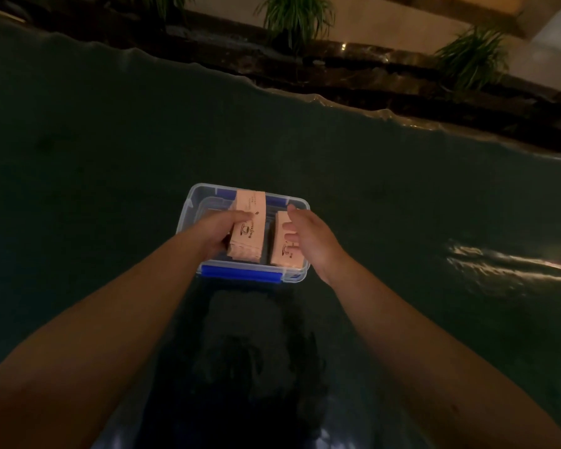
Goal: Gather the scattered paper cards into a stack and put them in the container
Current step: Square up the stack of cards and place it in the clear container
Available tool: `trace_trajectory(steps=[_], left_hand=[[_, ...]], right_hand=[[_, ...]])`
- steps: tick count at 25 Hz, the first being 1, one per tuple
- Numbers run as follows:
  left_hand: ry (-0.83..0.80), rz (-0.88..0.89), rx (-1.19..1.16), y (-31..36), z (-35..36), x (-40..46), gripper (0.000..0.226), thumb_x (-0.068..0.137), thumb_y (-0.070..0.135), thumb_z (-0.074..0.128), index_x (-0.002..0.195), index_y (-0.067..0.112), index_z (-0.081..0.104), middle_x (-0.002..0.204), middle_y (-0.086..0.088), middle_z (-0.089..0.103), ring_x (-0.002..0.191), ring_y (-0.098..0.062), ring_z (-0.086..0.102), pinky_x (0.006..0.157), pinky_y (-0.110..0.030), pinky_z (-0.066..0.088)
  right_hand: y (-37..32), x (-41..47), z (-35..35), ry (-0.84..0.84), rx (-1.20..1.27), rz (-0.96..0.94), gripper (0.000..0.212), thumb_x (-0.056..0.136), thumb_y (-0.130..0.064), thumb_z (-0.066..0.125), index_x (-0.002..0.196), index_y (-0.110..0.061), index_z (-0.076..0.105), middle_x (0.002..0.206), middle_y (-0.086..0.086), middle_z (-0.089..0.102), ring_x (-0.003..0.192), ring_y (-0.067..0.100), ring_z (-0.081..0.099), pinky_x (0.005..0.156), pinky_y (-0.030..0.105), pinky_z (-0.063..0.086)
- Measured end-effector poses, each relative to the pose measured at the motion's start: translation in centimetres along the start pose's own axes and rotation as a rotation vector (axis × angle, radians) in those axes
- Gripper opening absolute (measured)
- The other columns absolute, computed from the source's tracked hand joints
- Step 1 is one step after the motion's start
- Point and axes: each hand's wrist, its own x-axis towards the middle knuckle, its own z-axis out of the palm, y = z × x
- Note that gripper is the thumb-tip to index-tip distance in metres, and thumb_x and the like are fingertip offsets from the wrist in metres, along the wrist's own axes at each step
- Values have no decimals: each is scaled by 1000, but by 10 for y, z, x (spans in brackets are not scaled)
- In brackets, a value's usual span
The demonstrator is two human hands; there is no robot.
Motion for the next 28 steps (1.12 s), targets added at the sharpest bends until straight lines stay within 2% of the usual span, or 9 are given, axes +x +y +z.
trace_trajectory(steps=[4, 8, 10, 14, 18, 22, 24, 26, 28], left_hand=[[-30, 1, 107, -6, 10, 13, 26, 92, 26, 74, 117, 23, 69, 92, -2, 84, 83, -22, 81, 62, -42, 64], [-44, -23, 128, -9, 17, 18, 23, 94, 26, 72, 116, 21, 69, 90, -1, 84, 79, -21, 81, 55, -38, 64], [-33, -22, 161, -7, 22, 18, 19, 95, 27, 71, 113, 22, 70, 87, -1, 84, 76, -20, 81, 54, -37, 63], [56, -9, 333, -4, 28, 18, 13, 99, 30, 66, 107, 21, 69, 98, -6, 81, 89, -24, 78, 81, -46, 63], [75, 7, 407, -3, 31, 14, 14, 100, 30, 65, 110, 20, 67, 102, -6, 78, 92, -23, 76, 88, -46, 61], [37, 4, 370, -2, 28, 6, 22, 99, 19, 65, 121, 18, 65, 115, -10, 76, 103, -27, 74, 95, -51, 60], [9, 21, 418, -2, 25, 1, 31, 100, 15, 64, 130, 20, 62, 122, -10, 72, 108, -30, 72, 95, -52, 60], [-34, 80, 521, -3, 25, -4, 43, 100, 13, 63, 140, 25, 55, 126, -9, 69, 111, -30, 70, 93, -52, 61], [-52, 148, 624, -5, 27, -6, 47, 101, 14, 62, 144, 27, 52, 127, -7, 68, 110, -28, 69, 93, -51, 61]], right_hand=[[9, 9, -6, 54, -18, 22, 24, 104, -50, 50, 112, -32, 64, 102, -4, 73, 87, 7, 72, 64, 23, 53], [19, 19, -4, 55, -184, 24, 33, 105, -29, 53, 135, -21, 63, 112, 1, 74, 96, 15, 72, 80, 35, 61], [21, 21, -2, 49, -290, -17, 33, 105, -20, 51, 135, -19, 64, 117, 0, 72, 99, 15, 71, 75, 29, 59], [21, 24, -1, 40, -447, -93, 33, 103, -11, 51, 133, -16, 65, 119, 3, 67, 105, 18, 64, 73, 24, 52], [22, 25, 1, 52, -619, -171, 38, 100, -15, 62, 138, -19, 61, 136, 6, 65, 116, 19, 63, 75, 20, 49], [24, 31, 13, 23, -999, -370, 64, 90, -36, 76, 148, -21, 53, 148, 6, 57, 137, 25, 49, 108, 39, 44], [25, 37, 17, -36, -1157, -358, 81, 89, -48, 73, 157, -20, 39, 163, 7, 41, 153, 32, 30, 123, 50, 27], [27, 43, 18, -82, -1239, -320, 93, 92, -51, 69, 165, -19, 21, 174, 7, 19, 161, 33, 9, 127, 52, 11], [30, 46, 17, -119, -1254, -301, 96, 94, -48, 68, 167, -18, 13, 177, 6, 8, 162, 30, 2, 127, 50, 7]])
